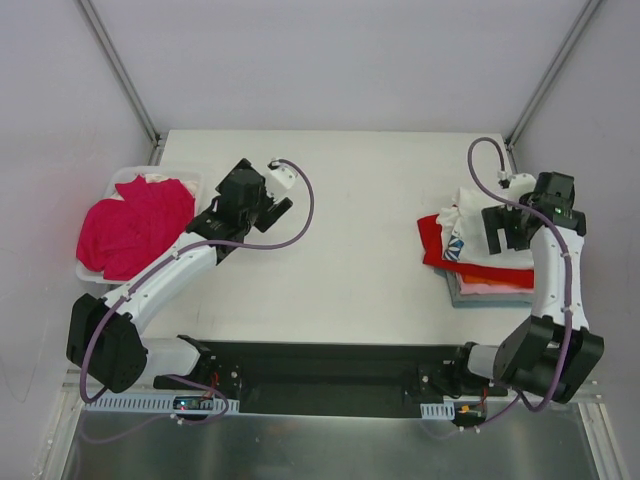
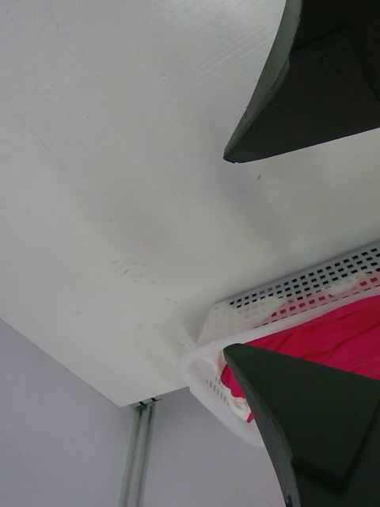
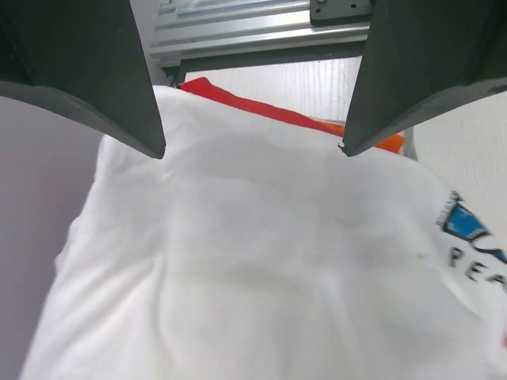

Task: Fold and stack the t-shirts
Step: Put the neatly folded tshirt into the corner of the board with the right arm

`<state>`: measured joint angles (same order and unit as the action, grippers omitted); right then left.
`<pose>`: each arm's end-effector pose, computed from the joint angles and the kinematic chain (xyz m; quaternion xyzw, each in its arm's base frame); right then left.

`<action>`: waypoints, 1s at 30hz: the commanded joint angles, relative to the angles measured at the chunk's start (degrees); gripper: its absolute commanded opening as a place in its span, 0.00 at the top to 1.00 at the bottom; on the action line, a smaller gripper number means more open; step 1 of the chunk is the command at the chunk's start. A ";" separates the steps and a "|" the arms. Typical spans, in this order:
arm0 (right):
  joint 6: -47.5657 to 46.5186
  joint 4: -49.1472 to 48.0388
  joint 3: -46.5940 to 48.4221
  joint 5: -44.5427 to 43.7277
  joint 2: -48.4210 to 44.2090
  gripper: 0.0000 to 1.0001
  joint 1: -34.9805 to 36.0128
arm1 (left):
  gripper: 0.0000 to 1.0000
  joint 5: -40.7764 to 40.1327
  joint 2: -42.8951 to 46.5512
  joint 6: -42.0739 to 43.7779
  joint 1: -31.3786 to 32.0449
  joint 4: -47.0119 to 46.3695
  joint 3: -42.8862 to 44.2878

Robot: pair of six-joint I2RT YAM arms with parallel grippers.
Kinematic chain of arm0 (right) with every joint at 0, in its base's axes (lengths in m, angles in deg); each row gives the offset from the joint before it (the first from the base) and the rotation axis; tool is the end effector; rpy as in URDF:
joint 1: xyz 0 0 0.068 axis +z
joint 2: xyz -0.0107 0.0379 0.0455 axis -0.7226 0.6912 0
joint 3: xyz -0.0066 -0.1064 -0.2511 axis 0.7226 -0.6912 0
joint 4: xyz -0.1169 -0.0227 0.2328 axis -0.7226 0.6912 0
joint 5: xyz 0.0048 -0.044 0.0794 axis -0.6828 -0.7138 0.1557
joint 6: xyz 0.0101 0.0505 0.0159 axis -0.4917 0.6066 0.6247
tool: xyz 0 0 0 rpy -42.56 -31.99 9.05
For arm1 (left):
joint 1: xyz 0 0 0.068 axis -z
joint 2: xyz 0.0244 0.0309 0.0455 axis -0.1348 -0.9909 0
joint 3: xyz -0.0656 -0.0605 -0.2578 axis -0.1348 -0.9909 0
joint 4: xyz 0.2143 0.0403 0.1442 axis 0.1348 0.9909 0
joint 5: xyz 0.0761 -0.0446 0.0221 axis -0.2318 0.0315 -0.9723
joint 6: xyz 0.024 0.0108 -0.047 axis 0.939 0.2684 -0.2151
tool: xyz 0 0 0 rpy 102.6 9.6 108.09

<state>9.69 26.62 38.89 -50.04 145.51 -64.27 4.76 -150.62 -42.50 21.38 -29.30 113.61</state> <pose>0.2503 -0.0807 0.3066 -0.2191 0.9203 -0.1630 0.2800 0.2636 -0.1341 0.3177 0.3385 0.7465 0.1469 0.5537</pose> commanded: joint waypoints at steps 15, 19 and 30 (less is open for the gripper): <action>7.97 0.62 16.60 -7.05 4.31 0.03 25.29 | 0.01 -1.95 -2.53 -1.51 -0.65 -1.47 2.69; 8.67 0.01 16.34 -8.73 5.89 0.04 28.80 | 0.01 -1.95 -2.44 -1.60 -1.00 -1.57 3.04; 9.64 -0.87 15.98 -10.14 6.60 0.04 32.15 | 0.01 -1.25 -1.56 -2.21 -1.09 -2.00 1.99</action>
